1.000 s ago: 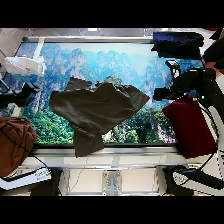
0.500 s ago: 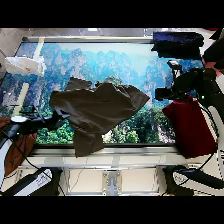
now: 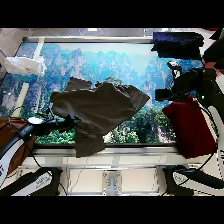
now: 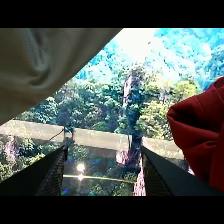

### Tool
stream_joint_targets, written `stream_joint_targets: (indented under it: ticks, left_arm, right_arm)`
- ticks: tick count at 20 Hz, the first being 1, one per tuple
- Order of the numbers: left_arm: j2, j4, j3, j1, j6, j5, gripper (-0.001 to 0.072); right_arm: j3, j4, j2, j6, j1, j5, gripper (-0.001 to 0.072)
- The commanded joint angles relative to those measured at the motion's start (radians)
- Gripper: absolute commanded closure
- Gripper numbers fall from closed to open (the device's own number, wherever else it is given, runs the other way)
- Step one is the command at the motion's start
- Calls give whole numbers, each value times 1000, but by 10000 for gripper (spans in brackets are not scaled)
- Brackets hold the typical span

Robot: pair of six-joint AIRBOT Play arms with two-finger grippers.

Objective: Fold the shirts.

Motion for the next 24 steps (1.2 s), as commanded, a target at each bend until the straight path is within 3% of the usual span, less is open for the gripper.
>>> stream_joint_targets:
  ticks: [1,2,4,6,9,15,24]
  left_arm:
    - [-3,21,-2,0,-25,-41,513]
    - [0,22,-2,0,-25,-51,630]
    - [18,22,-1,10,-25,-66,626]
    - [58,22,-1,23,-24,-67,693]
    - [154,23,0,75,-25,-67,694]
    - [325,28,0,254,-24,-181,694]
    - [343,27,0,286,-24,-183,694]
  right_arm:
    - [0,0,0,0,0,3,208]
    - [0,-1,0,-1,0,2,208]
    - [0,-2,0,-1,0,3,208]
    - [-1,-13,-1,-1,-1,28,208]
    - [-1,22,-42,30,-4,133,207]
    - [-1,285,-328,34,-35,188,207]
    - [-1,312,-425,23,-35,248,208]
